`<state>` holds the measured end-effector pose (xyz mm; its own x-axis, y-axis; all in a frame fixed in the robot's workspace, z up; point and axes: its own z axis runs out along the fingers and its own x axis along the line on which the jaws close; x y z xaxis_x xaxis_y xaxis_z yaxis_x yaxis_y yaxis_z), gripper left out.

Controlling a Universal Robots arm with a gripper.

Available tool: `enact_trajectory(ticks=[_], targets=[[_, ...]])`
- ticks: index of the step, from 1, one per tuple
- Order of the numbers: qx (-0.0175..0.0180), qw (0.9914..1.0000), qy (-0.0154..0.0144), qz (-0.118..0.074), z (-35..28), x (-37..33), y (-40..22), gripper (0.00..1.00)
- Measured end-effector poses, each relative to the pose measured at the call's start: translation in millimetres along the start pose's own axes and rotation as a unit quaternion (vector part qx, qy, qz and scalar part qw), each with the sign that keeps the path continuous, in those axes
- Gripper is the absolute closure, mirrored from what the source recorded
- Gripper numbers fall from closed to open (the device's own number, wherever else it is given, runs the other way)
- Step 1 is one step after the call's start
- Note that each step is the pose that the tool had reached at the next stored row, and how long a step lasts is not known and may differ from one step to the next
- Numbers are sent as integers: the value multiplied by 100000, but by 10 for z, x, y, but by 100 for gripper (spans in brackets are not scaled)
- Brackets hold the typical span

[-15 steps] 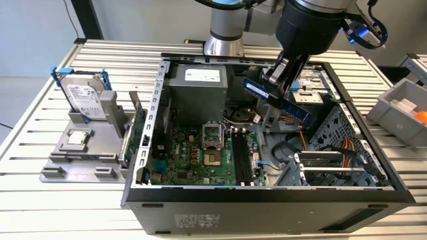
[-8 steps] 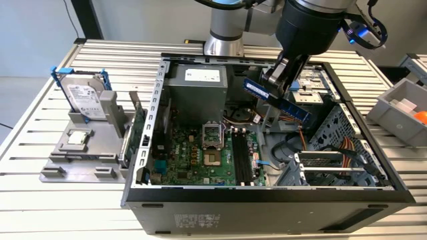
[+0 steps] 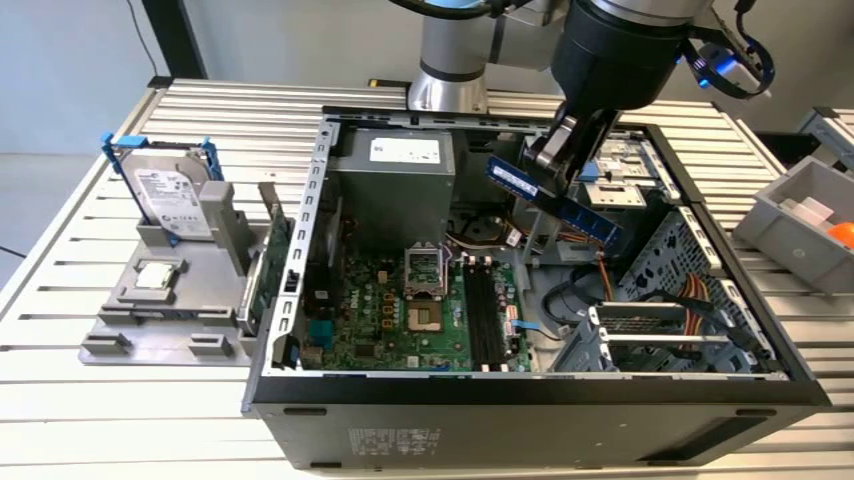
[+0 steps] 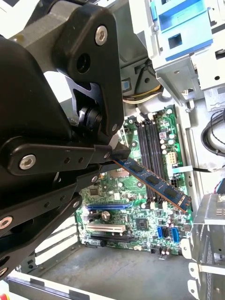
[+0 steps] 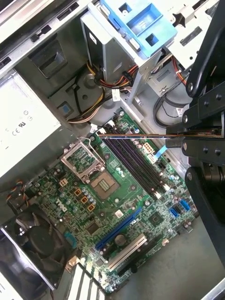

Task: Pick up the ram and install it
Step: 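Insert the ram into the slot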

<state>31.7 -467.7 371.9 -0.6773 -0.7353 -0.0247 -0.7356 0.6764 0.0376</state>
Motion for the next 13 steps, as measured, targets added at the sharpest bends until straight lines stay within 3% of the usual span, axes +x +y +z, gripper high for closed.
enact_trajectory(ticks=[13], targets=[[-45,99999,33,354,0,0,0,100]])
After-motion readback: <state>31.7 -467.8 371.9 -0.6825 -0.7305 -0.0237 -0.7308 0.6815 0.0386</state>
